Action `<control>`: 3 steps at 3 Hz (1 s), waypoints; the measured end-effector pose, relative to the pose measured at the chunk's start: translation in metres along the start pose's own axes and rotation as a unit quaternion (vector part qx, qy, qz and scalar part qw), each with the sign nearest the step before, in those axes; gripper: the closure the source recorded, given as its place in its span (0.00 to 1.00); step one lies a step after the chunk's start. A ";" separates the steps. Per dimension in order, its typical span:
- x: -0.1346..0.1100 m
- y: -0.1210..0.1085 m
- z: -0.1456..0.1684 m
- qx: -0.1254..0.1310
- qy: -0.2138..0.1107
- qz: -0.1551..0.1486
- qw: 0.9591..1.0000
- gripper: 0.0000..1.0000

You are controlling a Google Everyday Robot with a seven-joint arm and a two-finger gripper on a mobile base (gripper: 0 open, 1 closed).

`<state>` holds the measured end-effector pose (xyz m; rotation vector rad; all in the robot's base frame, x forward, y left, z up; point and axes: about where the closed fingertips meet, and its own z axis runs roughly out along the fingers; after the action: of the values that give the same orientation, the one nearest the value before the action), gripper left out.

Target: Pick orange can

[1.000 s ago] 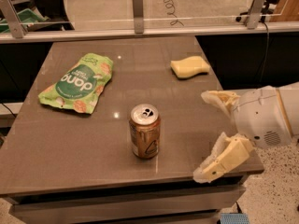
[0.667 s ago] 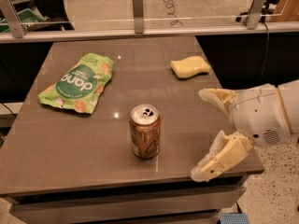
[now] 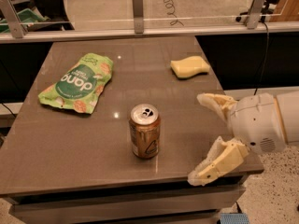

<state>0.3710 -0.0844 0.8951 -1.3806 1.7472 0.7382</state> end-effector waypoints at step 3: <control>-0.007 -0.004 0.068 -0.022 -0.133 -0.023 0.991 0.00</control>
Offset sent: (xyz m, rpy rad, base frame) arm 0.0244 0.0495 -0.0397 0.2974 -0.0923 0.0608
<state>0.3899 -0.0263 0.8649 -1.2820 1.4936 0.8954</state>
